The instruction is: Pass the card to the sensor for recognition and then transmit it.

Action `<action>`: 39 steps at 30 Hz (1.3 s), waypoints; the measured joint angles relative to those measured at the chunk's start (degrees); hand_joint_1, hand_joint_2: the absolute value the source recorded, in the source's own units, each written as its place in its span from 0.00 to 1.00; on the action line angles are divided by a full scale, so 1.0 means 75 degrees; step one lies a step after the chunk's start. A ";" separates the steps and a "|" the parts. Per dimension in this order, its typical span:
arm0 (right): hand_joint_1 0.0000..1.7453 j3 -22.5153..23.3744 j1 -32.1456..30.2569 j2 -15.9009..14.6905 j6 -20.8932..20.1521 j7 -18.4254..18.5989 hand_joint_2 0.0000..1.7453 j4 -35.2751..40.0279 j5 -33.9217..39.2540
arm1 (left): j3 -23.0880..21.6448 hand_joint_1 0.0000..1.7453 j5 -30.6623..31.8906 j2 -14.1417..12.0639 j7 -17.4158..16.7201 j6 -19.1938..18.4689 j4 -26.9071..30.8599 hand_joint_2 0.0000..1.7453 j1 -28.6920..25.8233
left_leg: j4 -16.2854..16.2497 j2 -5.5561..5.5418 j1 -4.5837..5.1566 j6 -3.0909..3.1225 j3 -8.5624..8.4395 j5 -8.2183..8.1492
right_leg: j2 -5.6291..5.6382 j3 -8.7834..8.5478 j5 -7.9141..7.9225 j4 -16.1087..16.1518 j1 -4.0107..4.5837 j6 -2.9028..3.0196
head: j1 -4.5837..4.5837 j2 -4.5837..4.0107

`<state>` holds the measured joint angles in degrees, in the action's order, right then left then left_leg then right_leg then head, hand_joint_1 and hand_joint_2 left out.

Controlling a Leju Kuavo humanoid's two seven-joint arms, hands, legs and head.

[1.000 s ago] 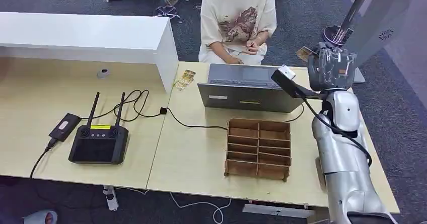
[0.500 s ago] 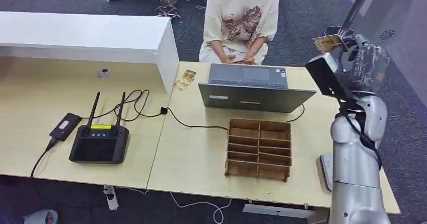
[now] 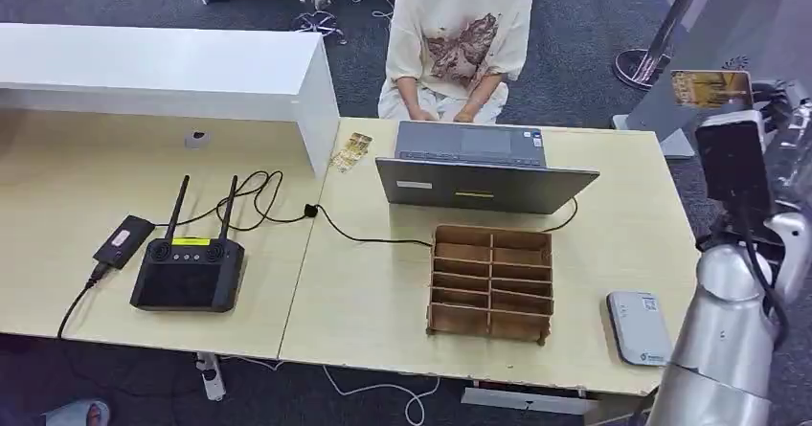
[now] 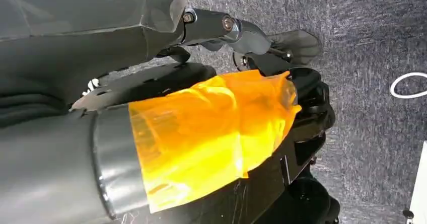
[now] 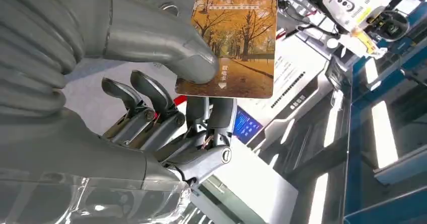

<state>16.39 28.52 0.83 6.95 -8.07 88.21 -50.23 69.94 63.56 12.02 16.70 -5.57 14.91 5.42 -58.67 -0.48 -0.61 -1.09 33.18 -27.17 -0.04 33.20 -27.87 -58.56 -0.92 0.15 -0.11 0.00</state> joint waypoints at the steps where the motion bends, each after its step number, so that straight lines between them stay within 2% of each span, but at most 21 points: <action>1: 1.00 0.0018 -0.0001 0.0000 0.0000 0.0000 1.00 0.0009 0.0000 | 0.0000 0.00 0.0000 0.0000 0.0000 0.0000 0.0000 0.00 0.0000 | 0.0000 0.0000 0.0000 0.0000 0.0000 0.0000 | 0.0000 0.0000 0.0000 0.0000 0.0000 0.0000 | 0.0003 0.0000; 12: 1.00 0.0091 -0.0009 0.0000 -0.0006 -0.0003 1.00 0.0023 0.0052 | 0.0000 0.00 0.0000 0.0000 -0.0003 0.0000 0.0000 0.00 0.0002 | 0.0000 0.0000 0.0001 0.0000 0.0002 0.0000 | 0.0000 0.0000 0.0000 0.0001 -0.0001 0.0000 | 0.0003 0.0000; 13: 1.00 0.0332 -0.0042 -0.0011 -0.0689 -0.0005 1.00 0.0081 0.1401 | 0.0000 0.00 -0.0067 -0.0006 -0.0012 -0.0003 0.0000 0.00 0.0001 | -0.0002 -0.0001 0.0001 0.0000 0.0001 0.0000 | -0.0003 0.0001 0.0000 0.0003 -0.0001 -0.0001 | 0.0000 0.0000; 19: 1.00 0.1022 -0.0550 -0.0367 -0.1965 -0.0102 1.00 0.0222 0.3824 | 0.0096 0.00 -0.0318 -0.0009 -0.0082 0.0012 0.0000 0.00 -0.0004 | -0.0004 -0.0011 0.0001 0.0003 0.0005 -0.0003 | -0.0009 -0.0001 -0.0001 0.0010 -0.0001 -0.0002 | 0.0003 0.0000; 22: 1.00 0.1268 -0.1057 -0.0642 -0.2662 0.0077 1.00 0.0251 0.4807 | 0.0192 0.00 -0.0435 0.0000 -0.0128 0.0041 0.0000 0.00 -0.0002 | -0.0004 -0.0012 0.0001 0.0010 0.0005 -0.0011 | -0.0009 -0.0001 -0.0003 0.0015 -0.0001 -0.0004 | -0.0003 0.0000; 24: 1.00 0.1274 -0.1554 -0.1138 -0.3490 0.0943 1.00 0.0113 0.5675 | 0.0262 0.00 -0.0574 0.0000 -0.0131 0.0067 0.0000 0.00 -0.0002 | -0.0004 -0.0026 0.0000 0.0016 0.0009 -0.0015 | -0.0026 -0.0011 -0.0007 0.0018 0.0000 -0.0009 | 0.0003 0.0000; 25: 1.00 0.1210 -0.1823 -0.1496 -0.3753 0.1163 1.00 -0.0094 0.6010 | 0.0297 0.00 -0.0592 -0.0006 -0.0131 0.0067 0.0000 0.00 -0.0008 | -0.0004 -0.0032 0.0001 0.0018 0.0020 -0.0016 | -0.0040 -0.0011 -0.0008 0.0018 0.0000 -0.0010 | 0.0000 0.0000; 29: 1.00 0.1055 -0.2463 -0.2388 -0.3920 0.1224 1.00 -0.0728 0.6715 | 0.0382 0.00 -0.0592 -0.0032 -0.0111 0.0032 0.0000 0.00 -0.0021 | -0.0006 -0.0035 0.0006 0.0019 0.0022 -0.0016 | -0.0045 -0.0004 -0.0007 0.0020 -0.0004 -0.0011 | 0.0003 0.0000; 33: 1.00 0.0988 -0.3088 -0.3222 -0.4042 0.1439 1.00 -0.0988 0.7902 | 0.0390 0.00 -0.0580 -0.0067 -0.0070 0.0012 0.0000 0.00 -0.0029 | -0.0009 -0.0040 0.0006 0.0020 0.0025 -0.0017 | -0.0049 -0.0004 -0.0008 0.0021 -0.0004 -0.0011 | 0.0000 0.0000; 39: 1.00 0.1081 -0.4100 -0.4155 -0.4496 0.2139 1.00 -0.1197 0.9491 | 0.0390 0.00 -0.0557 -0.0105 -0.0070 -0.0017 0.0000 0.00 -0.0034 | -0.0009 -0.0042 0.0006 0.0030 0.0026 -0.0023 | -0.0051 -0.0002 -0.0016 0.0022 -0.0005 -0.0023 | 0.0000 0.0000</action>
<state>24.50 -2.23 -30.33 -26.77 7.97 79.23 20.95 72.87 59.38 11.23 16.17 -5.70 14.91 5.17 -58.74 -0.80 -0.57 -0.86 33.38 -27.34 -0.42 33.18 -27.99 -58.39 -0.95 -0.03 -0.11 0.00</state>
